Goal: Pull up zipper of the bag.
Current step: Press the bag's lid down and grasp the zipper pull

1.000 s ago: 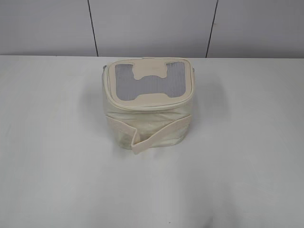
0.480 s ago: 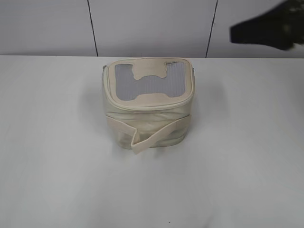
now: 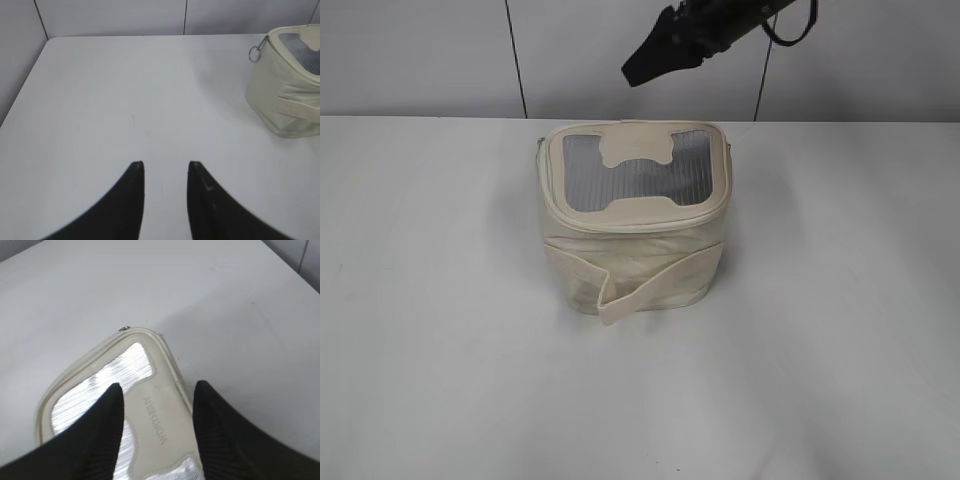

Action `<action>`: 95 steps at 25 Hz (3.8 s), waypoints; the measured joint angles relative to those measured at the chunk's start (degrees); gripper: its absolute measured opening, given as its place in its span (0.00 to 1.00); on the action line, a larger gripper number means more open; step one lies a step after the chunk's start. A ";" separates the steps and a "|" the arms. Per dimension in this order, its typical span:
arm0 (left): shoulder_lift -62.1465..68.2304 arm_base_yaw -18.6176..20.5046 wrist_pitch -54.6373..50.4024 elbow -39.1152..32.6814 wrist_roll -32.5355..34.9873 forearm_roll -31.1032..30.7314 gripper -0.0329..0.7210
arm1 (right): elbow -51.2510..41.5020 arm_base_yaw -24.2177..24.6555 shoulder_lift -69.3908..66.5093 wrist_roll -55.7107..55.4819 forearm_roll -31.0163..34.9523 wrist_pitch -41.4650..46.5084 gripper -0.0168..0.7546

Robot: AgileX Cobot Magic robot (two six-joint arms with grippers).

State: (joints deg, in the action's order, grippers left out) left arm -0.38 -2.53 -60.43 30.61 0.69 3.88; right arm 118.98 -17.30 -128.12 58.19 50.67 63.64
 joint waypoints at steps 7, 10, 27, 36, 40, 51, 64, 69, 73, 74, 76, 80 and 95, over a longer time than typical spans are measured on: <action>0.00 0.00 0.00 0.00 0.00 0.13 0.35 | 13.26 -4.84 -11.83 -4.59 -2.44 2.85 0.50; 0.00 0.00 0.00 0.00 0.00 0.18 0.35 | 13.43 -6.04 -13.88 -5.12 -2.63 2.23 0.50; 43.71 0.00 19.24 7.49 34.96 24.98 0.51 | 13.89 -6.25 -16.18 -6.60 -2.24 4.42 0.11; 83.96 0.00 21.60 25.82 88.04 49.73 0.53 | 13.89 -6.25 -16.18 -7.28 -2.07 4.59 0.11; 95.30 -0.26 18.26 33.39 98.34 53.16 0.58 | 13.89 -6.25 -16.18 -7.33 -2.07 4.64 0.11; 106.93 -5.33 18.99 40.86 108.42 53.70 0.62 | 13.89 -6.25 -16.18 -7.84 -2.07 4.70 0.11; 108.81 -8.30 24.14 40.87 113.53 53.77 0.64 | 13.96 -6.56 -16.18 -7.98 -2.07 4.74 0.10; 108.81 -10.49 25.96 42.08 113.71 54.11 0.64 | 13.96 -6.58 -16.18 -7.98 -2.07 4.74 0.10; 109.66 -11.30 27.18 42.31 113.77 54.21 0.63 | 13.96 -6.58 -16.18 -7.98 -2.07 4.74 0.10; 110.21 -11.30 27.24 42.37 113.77 54.21 0.62 | 13.96 -6.58 -16.18 -7.98 -2.07 4.74 0.10; 111.07 -11.30 27.48 42.37 113.77 54.26 0.57 | 13.96 -6.58 -16.18 -7.98 -2.12 4.74 0.10; 111.66 -11.30 27.67 42.41 113.77 54.15 0.31 | 13.96 -6.62 -16.18 -8.04 -2.12 4.74 0.10; 107.49 -11.47 19.66 42.41 90.61 38.98 0.03 | 13.96 -6.82 -16.18 -8.61 -2.14 4.87 0.10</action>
State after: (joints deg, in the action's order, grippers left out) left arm 107.12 -14.01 -40.77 73.03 91.30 42.86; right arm 132.94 -24.12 -144.30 49.58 48.53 68.50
